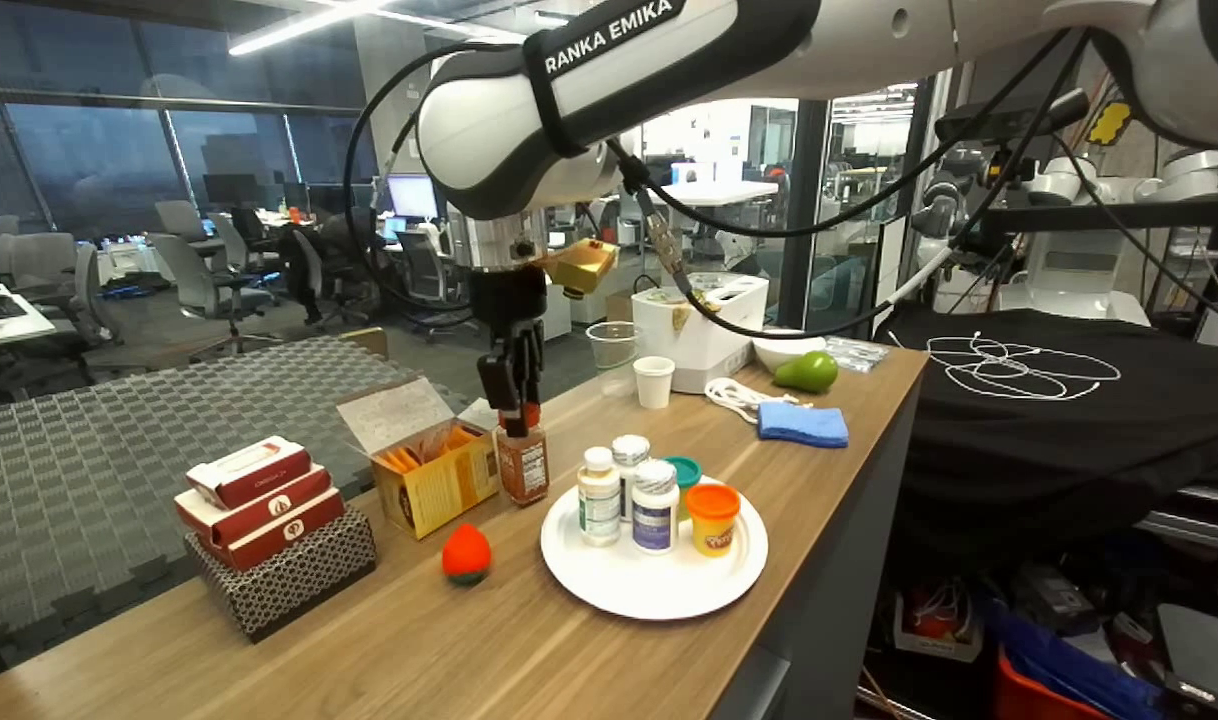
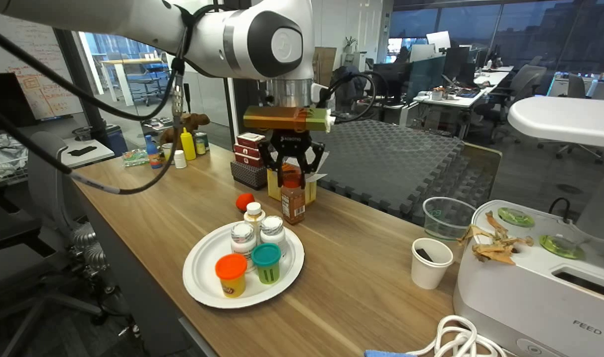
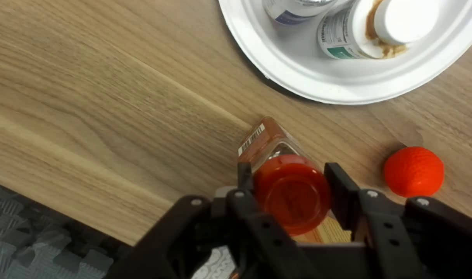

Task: Pick up the bottles and small containers from the table and put them on the plate.

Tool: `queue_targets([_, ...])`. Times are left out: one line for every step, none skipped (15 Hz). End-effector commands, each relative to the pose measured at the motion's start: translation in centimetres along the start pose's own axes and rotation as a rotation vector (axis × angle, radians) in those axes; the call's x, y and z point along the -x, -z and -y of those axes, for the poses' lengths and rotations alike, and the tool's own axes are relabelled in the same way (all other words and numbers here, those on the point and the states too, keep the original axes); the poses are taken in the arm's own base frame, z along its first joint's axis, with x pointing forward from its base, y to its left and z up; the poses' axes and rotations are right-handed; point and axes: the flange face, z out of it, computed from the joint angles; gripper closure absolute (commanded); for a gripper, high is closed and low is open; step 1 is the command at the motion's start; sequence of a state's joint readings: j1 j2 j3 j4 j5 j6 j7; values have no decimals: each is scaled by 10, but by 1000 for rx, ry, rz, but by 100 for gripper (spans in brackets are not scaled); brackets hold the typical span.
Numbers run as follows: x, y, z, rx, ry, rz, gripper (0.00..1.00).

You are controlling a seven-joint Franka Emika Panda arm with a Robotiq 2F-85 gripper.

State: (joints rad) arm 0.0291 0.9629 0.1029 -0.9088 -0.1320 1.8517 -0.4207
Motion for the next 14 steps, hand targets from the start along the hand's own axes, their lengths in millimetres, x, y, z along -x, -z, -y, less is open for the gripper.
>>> queue_targets([-4,38,16,54,-38,-14,76])
queue_targets([-4,47,22,69,-46,-19,76])
queue_targets([-4,56,28,81,-48,-25,76])
queue_targets([-3,64,37,86,-39,-26,76])
queue_targets([-3,72,45,91,-31,-26,76])
queue_targets([-1,76,55,99,-23,-17,76])
queue_targets([2,82,64,103,-19,-11,76])
queue_targets([7,86,73,103,-15,-3,76])
queue_targets([13,87,81,104,-14,8,76])
queue_targets([20,89,88,100,-14,16,76])
queue_targets([27,89,94,90,-19,27,76])
queue_targets([34,87,99,79,-21,40,76])
queue_targets([41,85,102,70,-20,51,76])
queue_targets([49,81,106,64,-13,60,76])
